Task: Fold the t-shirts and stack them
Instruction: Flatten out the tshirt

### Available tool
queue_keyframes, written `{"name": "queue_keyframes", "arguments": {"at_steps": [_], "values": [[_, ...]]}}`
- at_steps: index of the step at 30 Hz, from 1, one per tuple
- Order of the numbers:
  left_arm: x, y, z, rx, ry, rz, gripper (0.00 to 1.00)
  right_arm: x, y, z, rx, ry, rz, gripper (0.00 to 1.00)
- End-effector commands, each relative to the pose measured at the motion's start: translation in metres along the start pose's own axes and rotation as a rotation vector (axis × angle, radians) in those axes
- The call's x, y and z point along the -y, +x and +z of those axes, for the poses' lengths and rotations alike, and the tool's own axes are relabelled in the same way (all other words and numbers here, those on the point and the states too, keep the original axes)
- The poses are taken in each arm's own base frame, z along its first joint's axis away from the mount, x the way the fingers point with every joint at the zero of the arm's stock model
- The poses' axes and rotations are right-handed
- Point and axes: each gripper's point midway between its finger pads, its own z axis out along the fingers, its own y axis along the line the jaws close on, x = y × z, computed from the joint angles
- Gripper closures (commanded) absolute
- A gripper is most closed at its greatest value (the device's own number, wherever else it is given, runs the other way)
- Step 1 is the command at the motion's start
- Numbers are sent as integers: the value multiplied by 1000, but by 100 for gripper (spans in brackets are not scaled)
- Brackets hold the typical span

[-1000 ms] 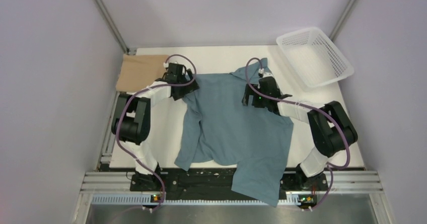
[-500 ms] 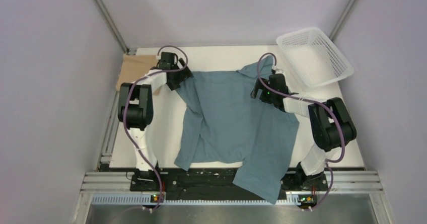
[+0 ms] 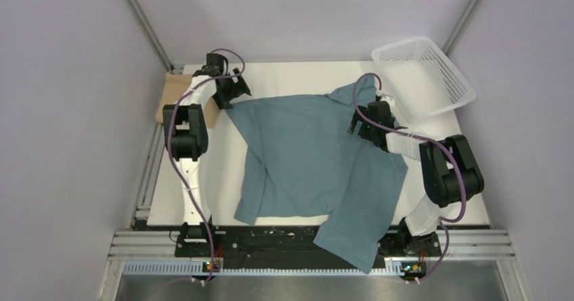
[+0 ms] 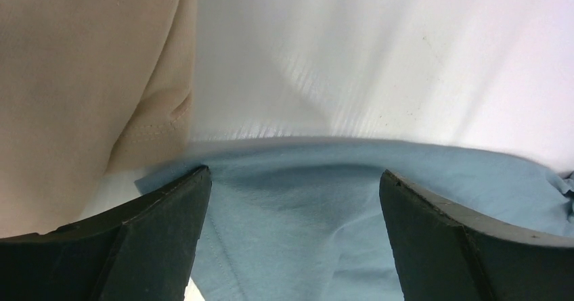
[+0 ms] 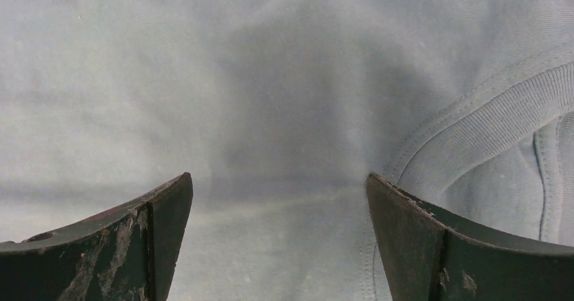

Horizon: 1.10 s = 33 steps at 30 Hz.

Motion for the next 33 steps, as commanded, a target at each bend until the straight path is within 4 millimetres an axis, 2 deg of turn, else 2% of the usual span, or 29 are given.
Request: {"name": "queue_keyframes", "arguments": {"at_steps": [1,3,5,6,7,8,11,12,14,17,20,24,29,33], "values": [[5,-15,-20,3,-10,56,1,16,-13,-10,7,66,0,2],[25,-19,-44,27,34,78,1,8,-18,-17,17,25,1,3],[44,-7,-67,56,43,126,1,-1,-22,-26,40,-3,-27,3],[55,5,-79,63,48,156,1,-6,-24,-32,55,-12,-44,3],[65,20,-84,76,48,184,1,-12,-25,-37,69,-19,-64,3],[82,41,-97,86,71,213,1,-18,-25,-42,82,-26,-78,3],[111,111,-106,43,170,241,1,-35,-13,-48,74,-73,-101,3],[110,143,-101,-5,191,242,1,-39,-9,-48,66,-87,-95,3],[121,183,-103,-51,256,250,1,-43,3,-46,40,-123,-92,3],[121,221,-98,-94,262,261,1,-46,20,-38,-3,-154,-93,3],[107,239,-84,-131,216,263,1,-38,33,-29,-45,-121,-95,4],[68,247,-71,-143,55,246,1,-20,40,-24,-64,-27,-100,4],[29,228,-88,-26,-93,246,1,-7,39,-18,-74,33,-81,3],[-23,206,-101,26,-223,183,1,10,43,-16,-105,84,-55,3]]}}
